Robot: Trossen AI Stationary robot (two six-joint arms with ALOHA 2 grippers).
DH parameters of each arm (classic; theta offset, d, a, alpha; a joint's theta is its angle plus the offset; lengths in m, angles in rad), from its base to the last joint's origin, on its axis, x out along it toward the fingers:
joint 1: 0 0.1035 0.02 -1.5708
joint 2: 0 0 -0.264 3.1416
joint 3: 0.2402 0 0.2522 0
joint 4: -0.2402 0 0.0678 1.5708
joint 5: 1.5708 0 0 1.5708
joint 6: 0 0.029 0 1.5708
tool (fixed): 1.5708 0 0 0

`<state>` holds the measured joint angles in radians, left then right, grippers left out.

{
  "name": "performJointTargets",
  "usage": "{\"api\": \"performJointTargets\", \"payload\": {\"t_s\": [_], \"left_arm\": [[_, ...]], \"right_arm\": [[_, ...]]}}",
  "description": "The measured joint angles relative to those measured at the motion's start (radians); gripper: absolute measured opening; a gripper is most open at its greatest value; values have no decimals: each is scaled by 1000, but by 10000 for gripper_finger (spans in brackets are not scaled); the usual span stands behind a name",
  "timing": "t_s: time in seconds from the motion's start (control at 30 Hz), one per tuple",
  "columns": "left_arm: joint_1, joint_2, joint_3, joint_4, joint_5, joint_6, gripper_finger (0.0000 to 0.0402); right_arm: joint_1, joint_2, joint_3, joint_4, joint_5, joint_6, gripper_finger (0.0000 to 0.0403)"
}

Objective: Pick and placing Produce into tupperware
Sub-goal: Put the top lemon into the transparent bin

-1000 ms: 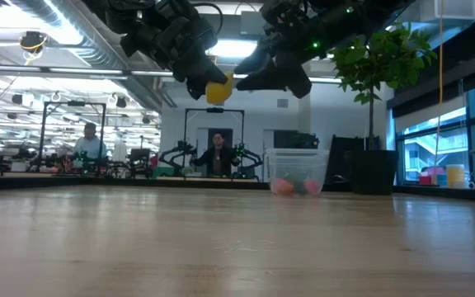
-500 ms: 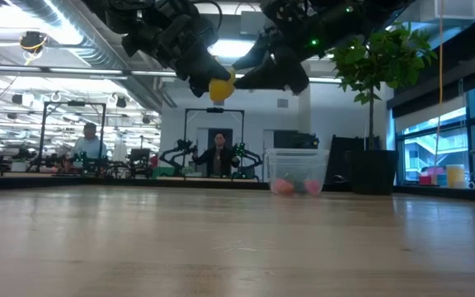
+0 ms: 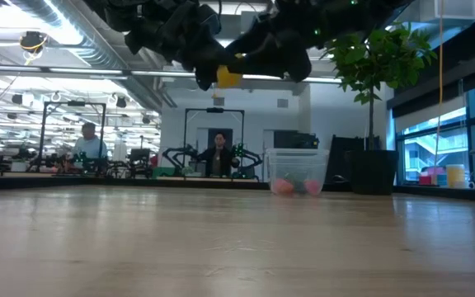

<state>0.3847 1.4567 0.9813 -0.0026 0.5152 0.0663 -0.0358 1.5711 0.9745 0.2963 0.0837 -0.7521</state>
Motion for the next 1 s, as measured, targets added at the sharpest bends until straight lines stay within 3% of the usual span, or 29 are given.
{"api": "performJointTargets", "payload": {"t_s": [0.2, 0.53, 0.7, 1.0], "left_arm": [[0, 0, 0, 33, -2, -95, 197], [-32, 0, 0, 78, -7, -191, 197], [-51, 0, 0, 89, -19, -195, 197], [-53, 1, 0, 88, -23, -195, 197]], "right_arm": [[18, 0, 0, 1, 6, -92, 394], [20, 0, 0, 9, 1, -95, 383], [20, 0, 1, 12, 1, -96, 337], [20, 0, 2, 17, 57, -100, 219]]}}
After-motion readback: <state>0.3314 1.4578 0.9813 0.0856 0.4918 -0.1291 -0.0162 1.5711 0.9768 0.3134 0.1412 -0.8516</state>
